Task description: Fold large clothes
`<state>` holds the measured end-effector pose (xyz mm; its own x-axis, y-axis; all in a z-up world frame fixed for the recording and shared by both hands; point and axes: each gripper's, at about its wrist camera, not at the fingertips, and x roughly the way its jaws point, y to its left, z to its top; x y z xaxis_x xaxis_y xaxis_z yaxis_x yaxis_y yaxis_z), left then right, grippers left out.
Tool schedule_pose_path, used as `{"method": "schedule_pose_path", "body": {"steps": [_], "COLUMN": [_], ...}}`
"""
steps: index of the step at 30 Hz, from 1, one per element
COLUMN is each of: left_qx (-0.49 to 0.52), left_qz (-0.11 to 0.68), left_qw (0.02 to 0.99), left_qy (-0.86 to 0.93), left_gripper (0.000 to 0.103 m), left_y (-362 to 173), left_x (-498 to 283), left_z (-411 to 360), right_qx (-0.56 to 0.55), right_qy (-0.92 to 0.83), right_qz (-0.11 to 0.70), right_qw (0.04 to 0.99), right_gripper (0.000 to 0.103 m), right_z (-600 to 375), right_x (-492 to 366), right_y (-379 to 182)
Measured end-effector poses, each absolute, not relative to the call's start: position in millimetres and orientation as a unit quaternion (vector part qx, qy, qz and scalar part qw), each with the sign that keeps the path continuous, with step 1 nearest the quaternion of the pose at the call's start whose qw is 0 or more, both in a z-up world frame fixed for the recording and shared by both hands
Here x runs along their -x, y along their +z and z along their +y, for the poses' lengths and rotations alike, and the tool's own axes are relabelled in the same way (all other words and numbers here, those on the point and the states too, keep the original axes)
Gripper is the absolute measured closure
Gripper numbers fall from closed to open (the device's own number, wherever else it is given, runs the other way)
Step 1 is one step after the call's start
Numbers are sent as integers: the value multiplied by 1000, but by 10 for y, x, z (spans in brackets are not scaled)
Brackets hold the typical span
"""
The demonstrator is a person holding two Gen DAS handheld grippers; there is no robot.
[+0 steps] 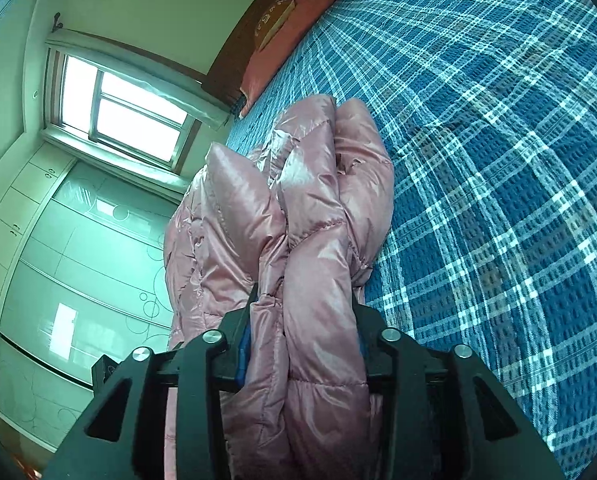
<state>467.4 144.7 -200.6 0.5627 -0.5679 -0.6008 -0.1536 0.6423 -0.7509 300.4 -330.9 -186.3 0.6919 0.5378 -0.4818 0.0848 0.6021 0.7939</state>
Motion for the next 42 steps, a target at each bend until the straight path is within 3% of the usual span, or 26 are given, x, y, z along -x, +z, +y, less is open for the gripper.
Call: {"method": "schedule_pose_path", "body": {"steps": [2,7,17,18,19,20,23,26,30,39,42], "left_qx": [394,395,420,422,420,415,402,391,376,337,353], "left_qz": [450,424,477,477,476,474,469,461,449,470,475], "left_qw": [790,804,755,753,754,757,766,773,786,800,788], "left_qy": [-133,-132,-162,-165,-167,-172,-179,-192,-200,-160,-168], "left_gripper": [33,26,24,29,33,38,44,52,54,50,48], "left_y": [-1959,-1810,-2141,-2170,-2174,-2162,-2087,-1980,-1843,-1977,-1990], "left_x": [-4675,-4773,-5438,-5450,-5460,-5479,-5583,-5784,-6100,-6752,-6779], "left_z": [1522,1730,1706,1689,1677,1657,1612,1567,1479,1323,1416], "right_qx": [-410,-394,-403,-404,-407,-413,-419,-401,-408,-434,-440], "right_qy": [132,115,139,142,148,151,175,177,182,164,165], "right_qz": [371,358,399,401,399,395,380,354,328,351,362], "right_qw": [822,839,812,810,808,806,806,826,832,813,805], "right_gripper": [46,33,30,29,33,55,78,83,84,84,78], "right_z": [-3341,-3521,-3503,-3472,-3457,-3447,-3418,-3412,-3466,-3533,-3540], "right_x": [-2963,-2883,-3492,-3522,-3544,-3553,-3597,-3674,-3859,-4422,-4432], "right_y": [-1792,-1594,-1736,-1767,-1800,-1818,-1799,-1646,-1553,-1808,-1863]}}
